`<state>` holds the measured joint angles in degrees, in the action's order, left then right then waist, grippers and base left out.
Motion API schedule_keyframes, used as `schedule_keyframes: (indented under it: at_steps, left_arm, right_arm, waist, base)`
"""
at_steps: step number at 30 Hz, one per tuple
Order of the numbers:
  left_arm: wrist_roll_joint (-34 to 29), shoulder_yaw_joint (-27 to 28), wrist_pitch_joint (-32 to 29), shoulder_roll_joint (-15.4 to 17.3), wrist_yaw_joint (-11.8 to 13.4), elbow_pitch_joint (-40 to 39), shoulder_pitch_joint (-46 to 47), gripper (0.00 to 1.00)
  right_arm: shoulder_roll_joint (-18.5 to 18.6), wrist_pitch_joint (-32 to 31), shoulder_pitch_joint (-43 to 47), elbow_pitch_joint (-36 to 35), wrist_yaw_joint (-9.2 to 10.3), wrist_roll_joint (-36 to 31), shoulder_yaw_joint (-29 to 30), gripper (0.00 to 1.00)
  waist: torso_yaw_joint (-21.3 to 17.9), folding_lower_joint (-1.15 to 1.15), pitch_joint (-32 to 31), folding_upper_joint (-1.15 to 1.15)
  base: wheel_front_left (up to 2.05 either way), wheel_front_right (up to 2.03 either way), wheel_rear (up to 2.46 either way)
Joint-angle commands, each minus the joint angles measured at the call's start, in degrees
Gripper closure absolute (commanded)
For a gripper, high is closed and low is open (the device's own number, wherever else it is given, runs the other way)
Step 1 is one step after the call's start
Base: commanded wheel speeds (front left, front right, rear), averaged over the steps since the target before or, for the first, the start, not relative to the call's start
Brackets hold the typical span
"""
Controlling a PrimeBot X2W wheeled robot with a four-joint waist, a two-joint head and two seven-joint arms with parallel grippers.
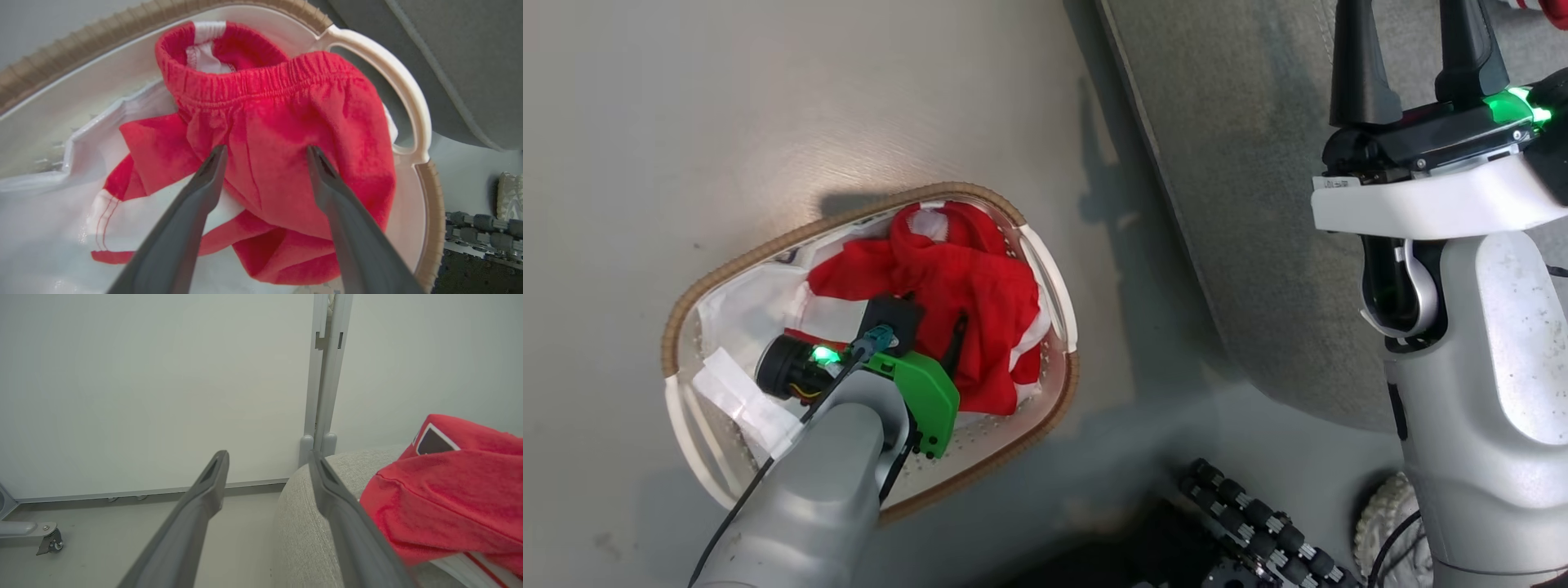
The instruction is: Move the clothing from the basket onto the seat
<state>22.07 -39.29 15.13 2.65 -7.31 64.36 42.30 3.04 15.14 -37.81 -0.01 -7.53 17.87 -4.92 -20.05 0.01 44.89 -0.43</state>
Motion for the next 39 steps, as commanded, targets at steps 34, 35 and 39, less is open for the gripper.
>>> schedule_keyframes:
  at_steps: [34,35,39]
  left_arm:
    - [14.6,-18.3,-3.3,0.4,-0.2,1.7,6.8,1.00]
    - [15.3,-19.0,-2.8,0.4,-0.2,1.5,6.6,1.00]
    - [17.6,-20.4,-1.2,0.4,-0.2,0.6,6.4,1.00]
  right_arm:
    - [0.0,0.0,-0.2,0.1,0.08,-0.9,0.9,0.00]
    - [0.0,0.0,0.0,0.3,0.08,-1.0,0.9,0.00]
    - [0.0,0.0,0.6,0.9,0.08,-1.3,0.9,0.00]
  waist:
    - [1.5,-0.01,4.8,0.43]
    - [1.6,-0.01,4.3,0.43]
    - [2.2,-0.01,2.4,0.43]
  base:
    - [0.02,0.02,0.02]
    - [0.00,0.00,0.00]
    - [0.00,0.00,0.00]
